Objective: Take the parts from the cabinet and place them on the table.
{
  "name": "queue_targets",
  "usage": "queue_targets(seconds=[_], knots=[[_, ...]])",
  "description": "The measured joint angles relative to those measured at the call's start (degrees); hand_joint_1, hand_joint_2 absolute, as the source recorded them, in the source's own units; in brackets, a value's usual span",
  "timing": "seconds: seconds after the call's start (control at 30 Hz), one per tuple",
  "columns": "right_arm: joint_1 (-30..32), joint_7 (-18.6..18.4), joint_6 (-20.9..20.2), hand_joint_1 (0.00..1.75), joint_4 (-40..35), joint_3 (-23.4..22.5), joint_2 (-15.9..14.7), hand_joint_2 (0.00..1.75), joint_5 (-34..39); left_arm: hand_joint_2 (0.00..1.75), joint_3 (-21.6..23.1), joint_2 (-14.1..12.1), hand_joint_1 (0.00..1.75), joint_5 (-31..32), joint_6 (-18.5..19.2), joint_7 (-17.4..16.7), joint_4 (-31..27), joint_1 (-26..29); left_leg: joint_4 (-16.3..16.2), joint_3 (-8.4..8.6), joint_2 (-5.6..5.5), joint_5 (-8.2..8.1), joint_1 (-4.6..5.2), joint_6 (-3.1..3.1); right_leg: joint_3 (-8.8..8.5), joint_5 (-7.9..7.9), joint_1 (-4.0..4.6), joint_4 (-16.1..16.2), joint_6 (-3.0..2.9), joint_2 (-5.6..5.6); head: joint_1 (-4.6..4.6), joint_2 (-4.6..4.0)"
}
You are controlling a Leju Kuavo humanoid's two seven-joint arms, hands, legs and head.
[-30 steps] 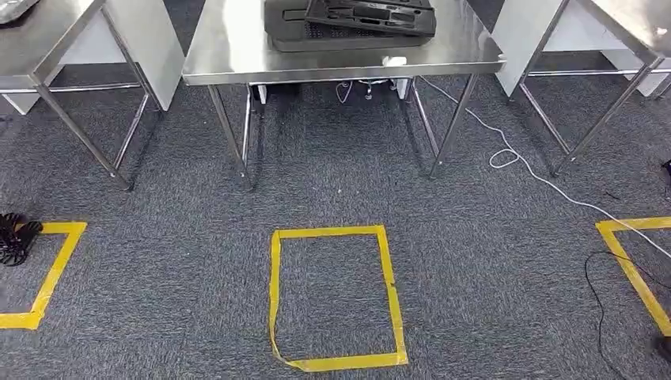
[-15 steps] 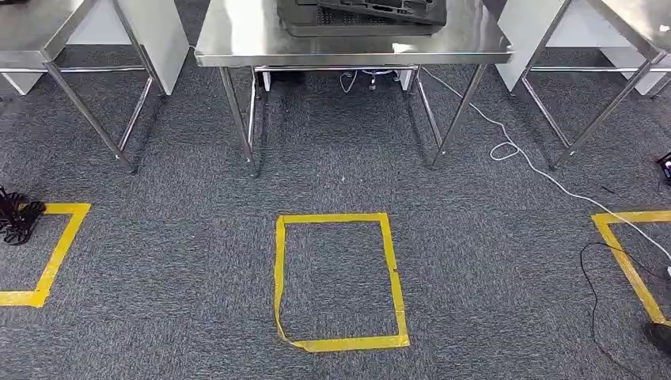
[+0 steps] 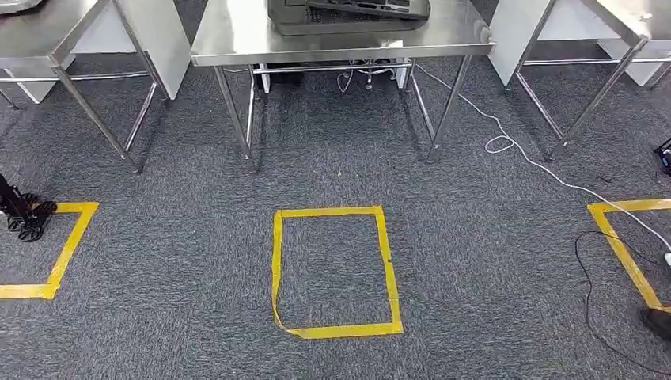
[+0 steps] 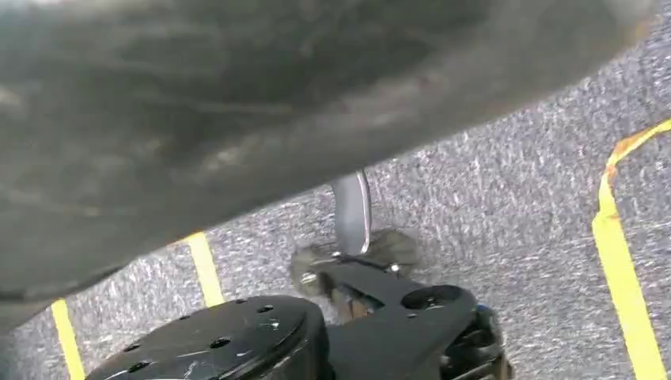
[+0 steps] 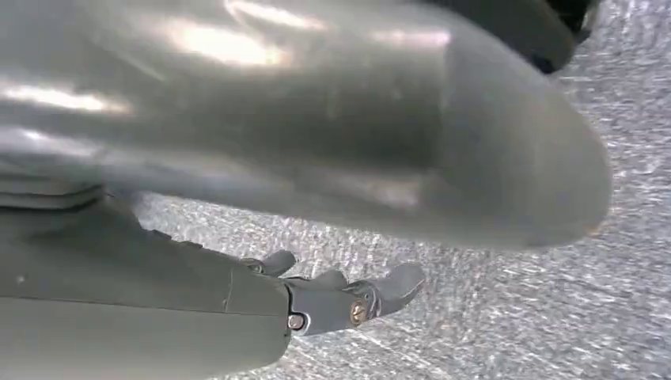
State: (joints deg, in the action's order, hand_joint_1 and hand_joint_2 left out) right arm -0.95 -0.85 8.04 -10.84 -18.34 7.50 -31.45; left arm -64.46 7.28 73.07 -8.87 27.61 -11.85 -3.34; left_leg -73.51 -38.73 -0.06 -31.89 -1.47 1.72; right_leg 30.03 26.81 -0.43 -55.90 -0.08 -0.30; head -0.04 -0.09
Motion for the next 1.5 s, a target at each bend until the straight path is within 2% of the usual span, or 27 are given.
queue_targets(seconds=[0.07, 0.1, 0.13, 0.17, 0.2, 0.23, 0.3, 0.43, 0.47, 0.6, 0.8, 1.13, 1.27, 1.3, 1.33, 1.37, 1.4, 1.43, 1.47, 1.5], knots=[[-0.02, 0.00, 0.02, 0.00, 0.00, 0.00, 0.02, 0.00, 0.00, 0.00, 0.00, 0.00, 0.00, 0.04, -0.18, 0.02, 0.00, -0.05, 10.01, 6.87, 0.01, 3.26, 0.00, -0.32, -0.08, -0.27, -0.02, -0.45, 0.25, 0.11, 0.00, 0.00], [0.06, 0.00, 0.07, 0.00, 0.00, 0.00, 0.04, 0.00, 0.02, 0.00, 0.00, 0.00, 0.00, 0.07, -0.24, 0.02, 0.00, -0.08, 14.72, 9.41, -0.05, 2.96, 0.02, -0.58, 0.34, -0.36, -0.01, -0.79, 0.33, 0.12, -0.02, 0.00], [-0.01, 0.04, 0.17, 0.00, 0.00, 0.00, 0.07, 0.00, 0.00, 0.00, 0.00, 0.00, 0.00, 0.09, -0.28, 0.04, 0.00, -0.07, 15.28, 9.89, -0.18, 3.16, 0.37, -0.79, 0.97, -0.58, 0.46, -1.12, 0.73, 0.09, 0.06, 0.00], [0.00, 0.04, 0.20, 0.00, 0.00, 0.00, 0.07, 0.00, 0.02, 0.00, 0.02, 0.00, 0.00, 0.09, -0.33, 0.07, 0.00, -0.03, 15.32, 9.41, -0.17, 3.22, 0.58, -0.99, 0.92, -0.81, 0.42, -1.15, 1.06, 0.07, 0.22, 0.00], [-0.03, 0.11, 0.26, 0.00, 0.00, 0.00, 0.07, 0.00, 0.02, 0.00, 0.02, 0.02, 0.00, 0.09, -0.35, 0.07, 0.00, -0.03, 15.42, 9.21, -0.16, 3.29, 0.73, -1.13, 1.15, -1.03, 0.33, -1.00, 1.33, 0.08, -0.02, 0.00], [-0.10, 0.11, 0.28, 0.00, 0.00, 0.00, 0.09, 0.00, 0.00, 0.00, 0.02, 0.04, 0.00, 0.09, -0.39, 0.09, 0.00, -0.04, 15.80, 9.13, -0.17, 3.41, 0.56, -1.21, 1.35, -0.71, 0.42, -1.40, 1.26, 0.12, 0.20, 0.00], [-0.04, 0.13, 0.35, 0.00, 0.00, 0.00, 0.07, 0.00, 0.00, 0.00, 0.00, 0.04, 0.00, 0.11, -0.39, 0.09, 0.00, 0.00, 15.78, 8.90, -0.16, 3.51, 0.78, -1.31, 1.61, -1.01, 0.33, -1.21, 0.70, 0.09, 0.15, 0.00], [-0.03, 0.11, 0.35, 0.00, 0.00, 0.00, 0.07, 0.00, 0.00, 0.00, 0.00, 0.04, 0.00, 0.09, -0.55, 0.09, 0.00, -0.01, 15.78, 8.66, -0.15, 3.78, 1.26, -1.82, 1.75, -1.38, 0.23, -0.95, 1.20, 0.11, 0.15, 0.00], [-0.08, 0.13, 0.37, 0.00, 0.00, 0.00, 0.07, 0.00, 0.00, 0.00, 0.00, 0.04, 0.00, 0.09, -0.55, 0.09, 0.00, -0.04, 15.77, 8.43, -0.14, 3.93, 1.49, -2.10, 1.92, -1.68, 0.03, -0.82, 1.53, 0.12, 0.15, 0.00], [-0.05, 0.13, 0.37, 0.00, 0.00, 0.00, 0.04, 0.00, -0.04, 0.00, 0.00, 0.07, 0.00, 0.15, -0.59, 0.09, 0.00, -0.04, 15.74, 8.00, -0.12, 4.33, 1.81, -2.71, 2.26, -2.18, -0.23, -0.66, 2.18, 0.12, 0.18, 0.00], [-0.04, -0.02, 0.42, 0.00, 0.00, 0.00, 0.15, 0.00, -0.07, 0.00, 0.00, 0.04, 0.00, 0.18, -0.87, -0.02, 0.00, -0.04, 15.72, 7.83, -0.11, 4.55, 1.87, -2.88, 2.45, -2.38, -0.29, -0.66, 2.47, 0.12, 0.15, 0.00], [-0.04, -0.22, 0.42, 0.00, 0.00, -0.04, 0.28, 0.00, -0.09, 0.00, 0.00, 0.04, 0.00, 0.52, -1.36, -0.20, 0.00, -0.04, 15.72, 7.76, -0.11, 4.70, 1.73, -2.69, 2.55, -2.40, -0.17, -0.74, 2.47, 0.12, 0.15, 0.00], [-0.05, -0.22, 0.33, 0.00, 0.00, -0.04, 0.55, 0.00, -0.33, 0.00, 0.00, -0.13, 0.00, 0.52, -1.49, -0.20, 0.00, -0.04, 15.37, 7.41, -0.13, 4.82, 2.00, -3.12, 2.58, -2.86, -0.44, -0.45, 3.14, 0.11, 0.13, 0.00], [-0.04, -0.22, 0.33, 0.00, 0.00, -0.04, 0.59, 0.00, -0.37, 0.00, 0.00, -0.11, 0.00, 0.52, -1.49, -0.20, 0.00, -0.04, 15.96, 7.55, -0.09, 5.24, 1.70, -3.54, 2.63, -2.97, -0.15, -0.40, 3.35, 0.15, 0.13, 0.00], [-0.04, -0.22, 0.33, 0.00, 0.00, -0.04, 0.57, 0.00, -0.46, 0.00, 0.00, -0.07, 0.00, 0.52, -1.49, -0.18, 0.00, -0.07, 16.54, 7.70, 0.26, 5.75, 1.15, -3.75, 3.36, -2.41, -0.49, -1.18, 3.29, 0.20, 0.07, 0.00], [-0.06, -0.22, 0.33, 0.00, 0.00, -0.07, 0.57, 0.00, -0.61, 0.00, 0.00, -0.07, 0.00, 0.52, -1.49, -0.17, 0.00, -0.07, 16.66, 7.54, 0.32, 5.93, 1.04, -3.96, 4.20, -0.89, -0.35, -3.06, 3.09, 0.22, 0.41, 0.00], [-0.06, -0.22, 0.33, 0.00, 0.00, -0.04, 0.59, 0.00, -0.68, 0.00, 0.00, -0.11, 0.00, 0.55, -1.51, -0.17, 0.00, -0.09, 16.66, 7.26, 0.53, 6.08, 0.93, -4.18, 5.88, 1.11, -0.42, -6.78, 2.81, 0.25, 0.65, 0.00], [-0.06, -0.24, 0.33, 0.00, 0.00, -0.07, 0.57, 0.00, -0.68, 0.00, 0.00, -0.09, 0.00, 0.59, -1.49, -0.17, 0.00, -0.08, 16.64, 6.96, 0.80, 6.20, 0.93, -4.14, 8.17, 3.35, -0.58, -11.94, 2.64, 0.25, 0.70, 0.00], [-0.05, -0.28, 0.35, 0.00, 0.00, -0.09, 0.55, 0.00, -0.68, 0.00, 0.00, -0.09, 0.00, 0.59, -1.49, -0.17, 0.00, -0.07, 16.62, 6.67, 1.05, 6.32, 0.92, -4.04, 10.04, 4.89, -0.66, -16.15, 2.70, 0.24, 0.68, 0.00], [0.05, -0.42, 0.35, 0.00, 0.00, -0.09, 0.55, 0.00, -0.68, 0.00, 0.00, -0.09, 0.00, 0.59, -1.51, -0.17, 0.00, -0.06, 16.61, 6.48, 1.34, 6.43, 0.89, -3.87, 10.92, 5.31, -0.84, -18.45, 3.10, 0.24, 0.74, 0.00]])
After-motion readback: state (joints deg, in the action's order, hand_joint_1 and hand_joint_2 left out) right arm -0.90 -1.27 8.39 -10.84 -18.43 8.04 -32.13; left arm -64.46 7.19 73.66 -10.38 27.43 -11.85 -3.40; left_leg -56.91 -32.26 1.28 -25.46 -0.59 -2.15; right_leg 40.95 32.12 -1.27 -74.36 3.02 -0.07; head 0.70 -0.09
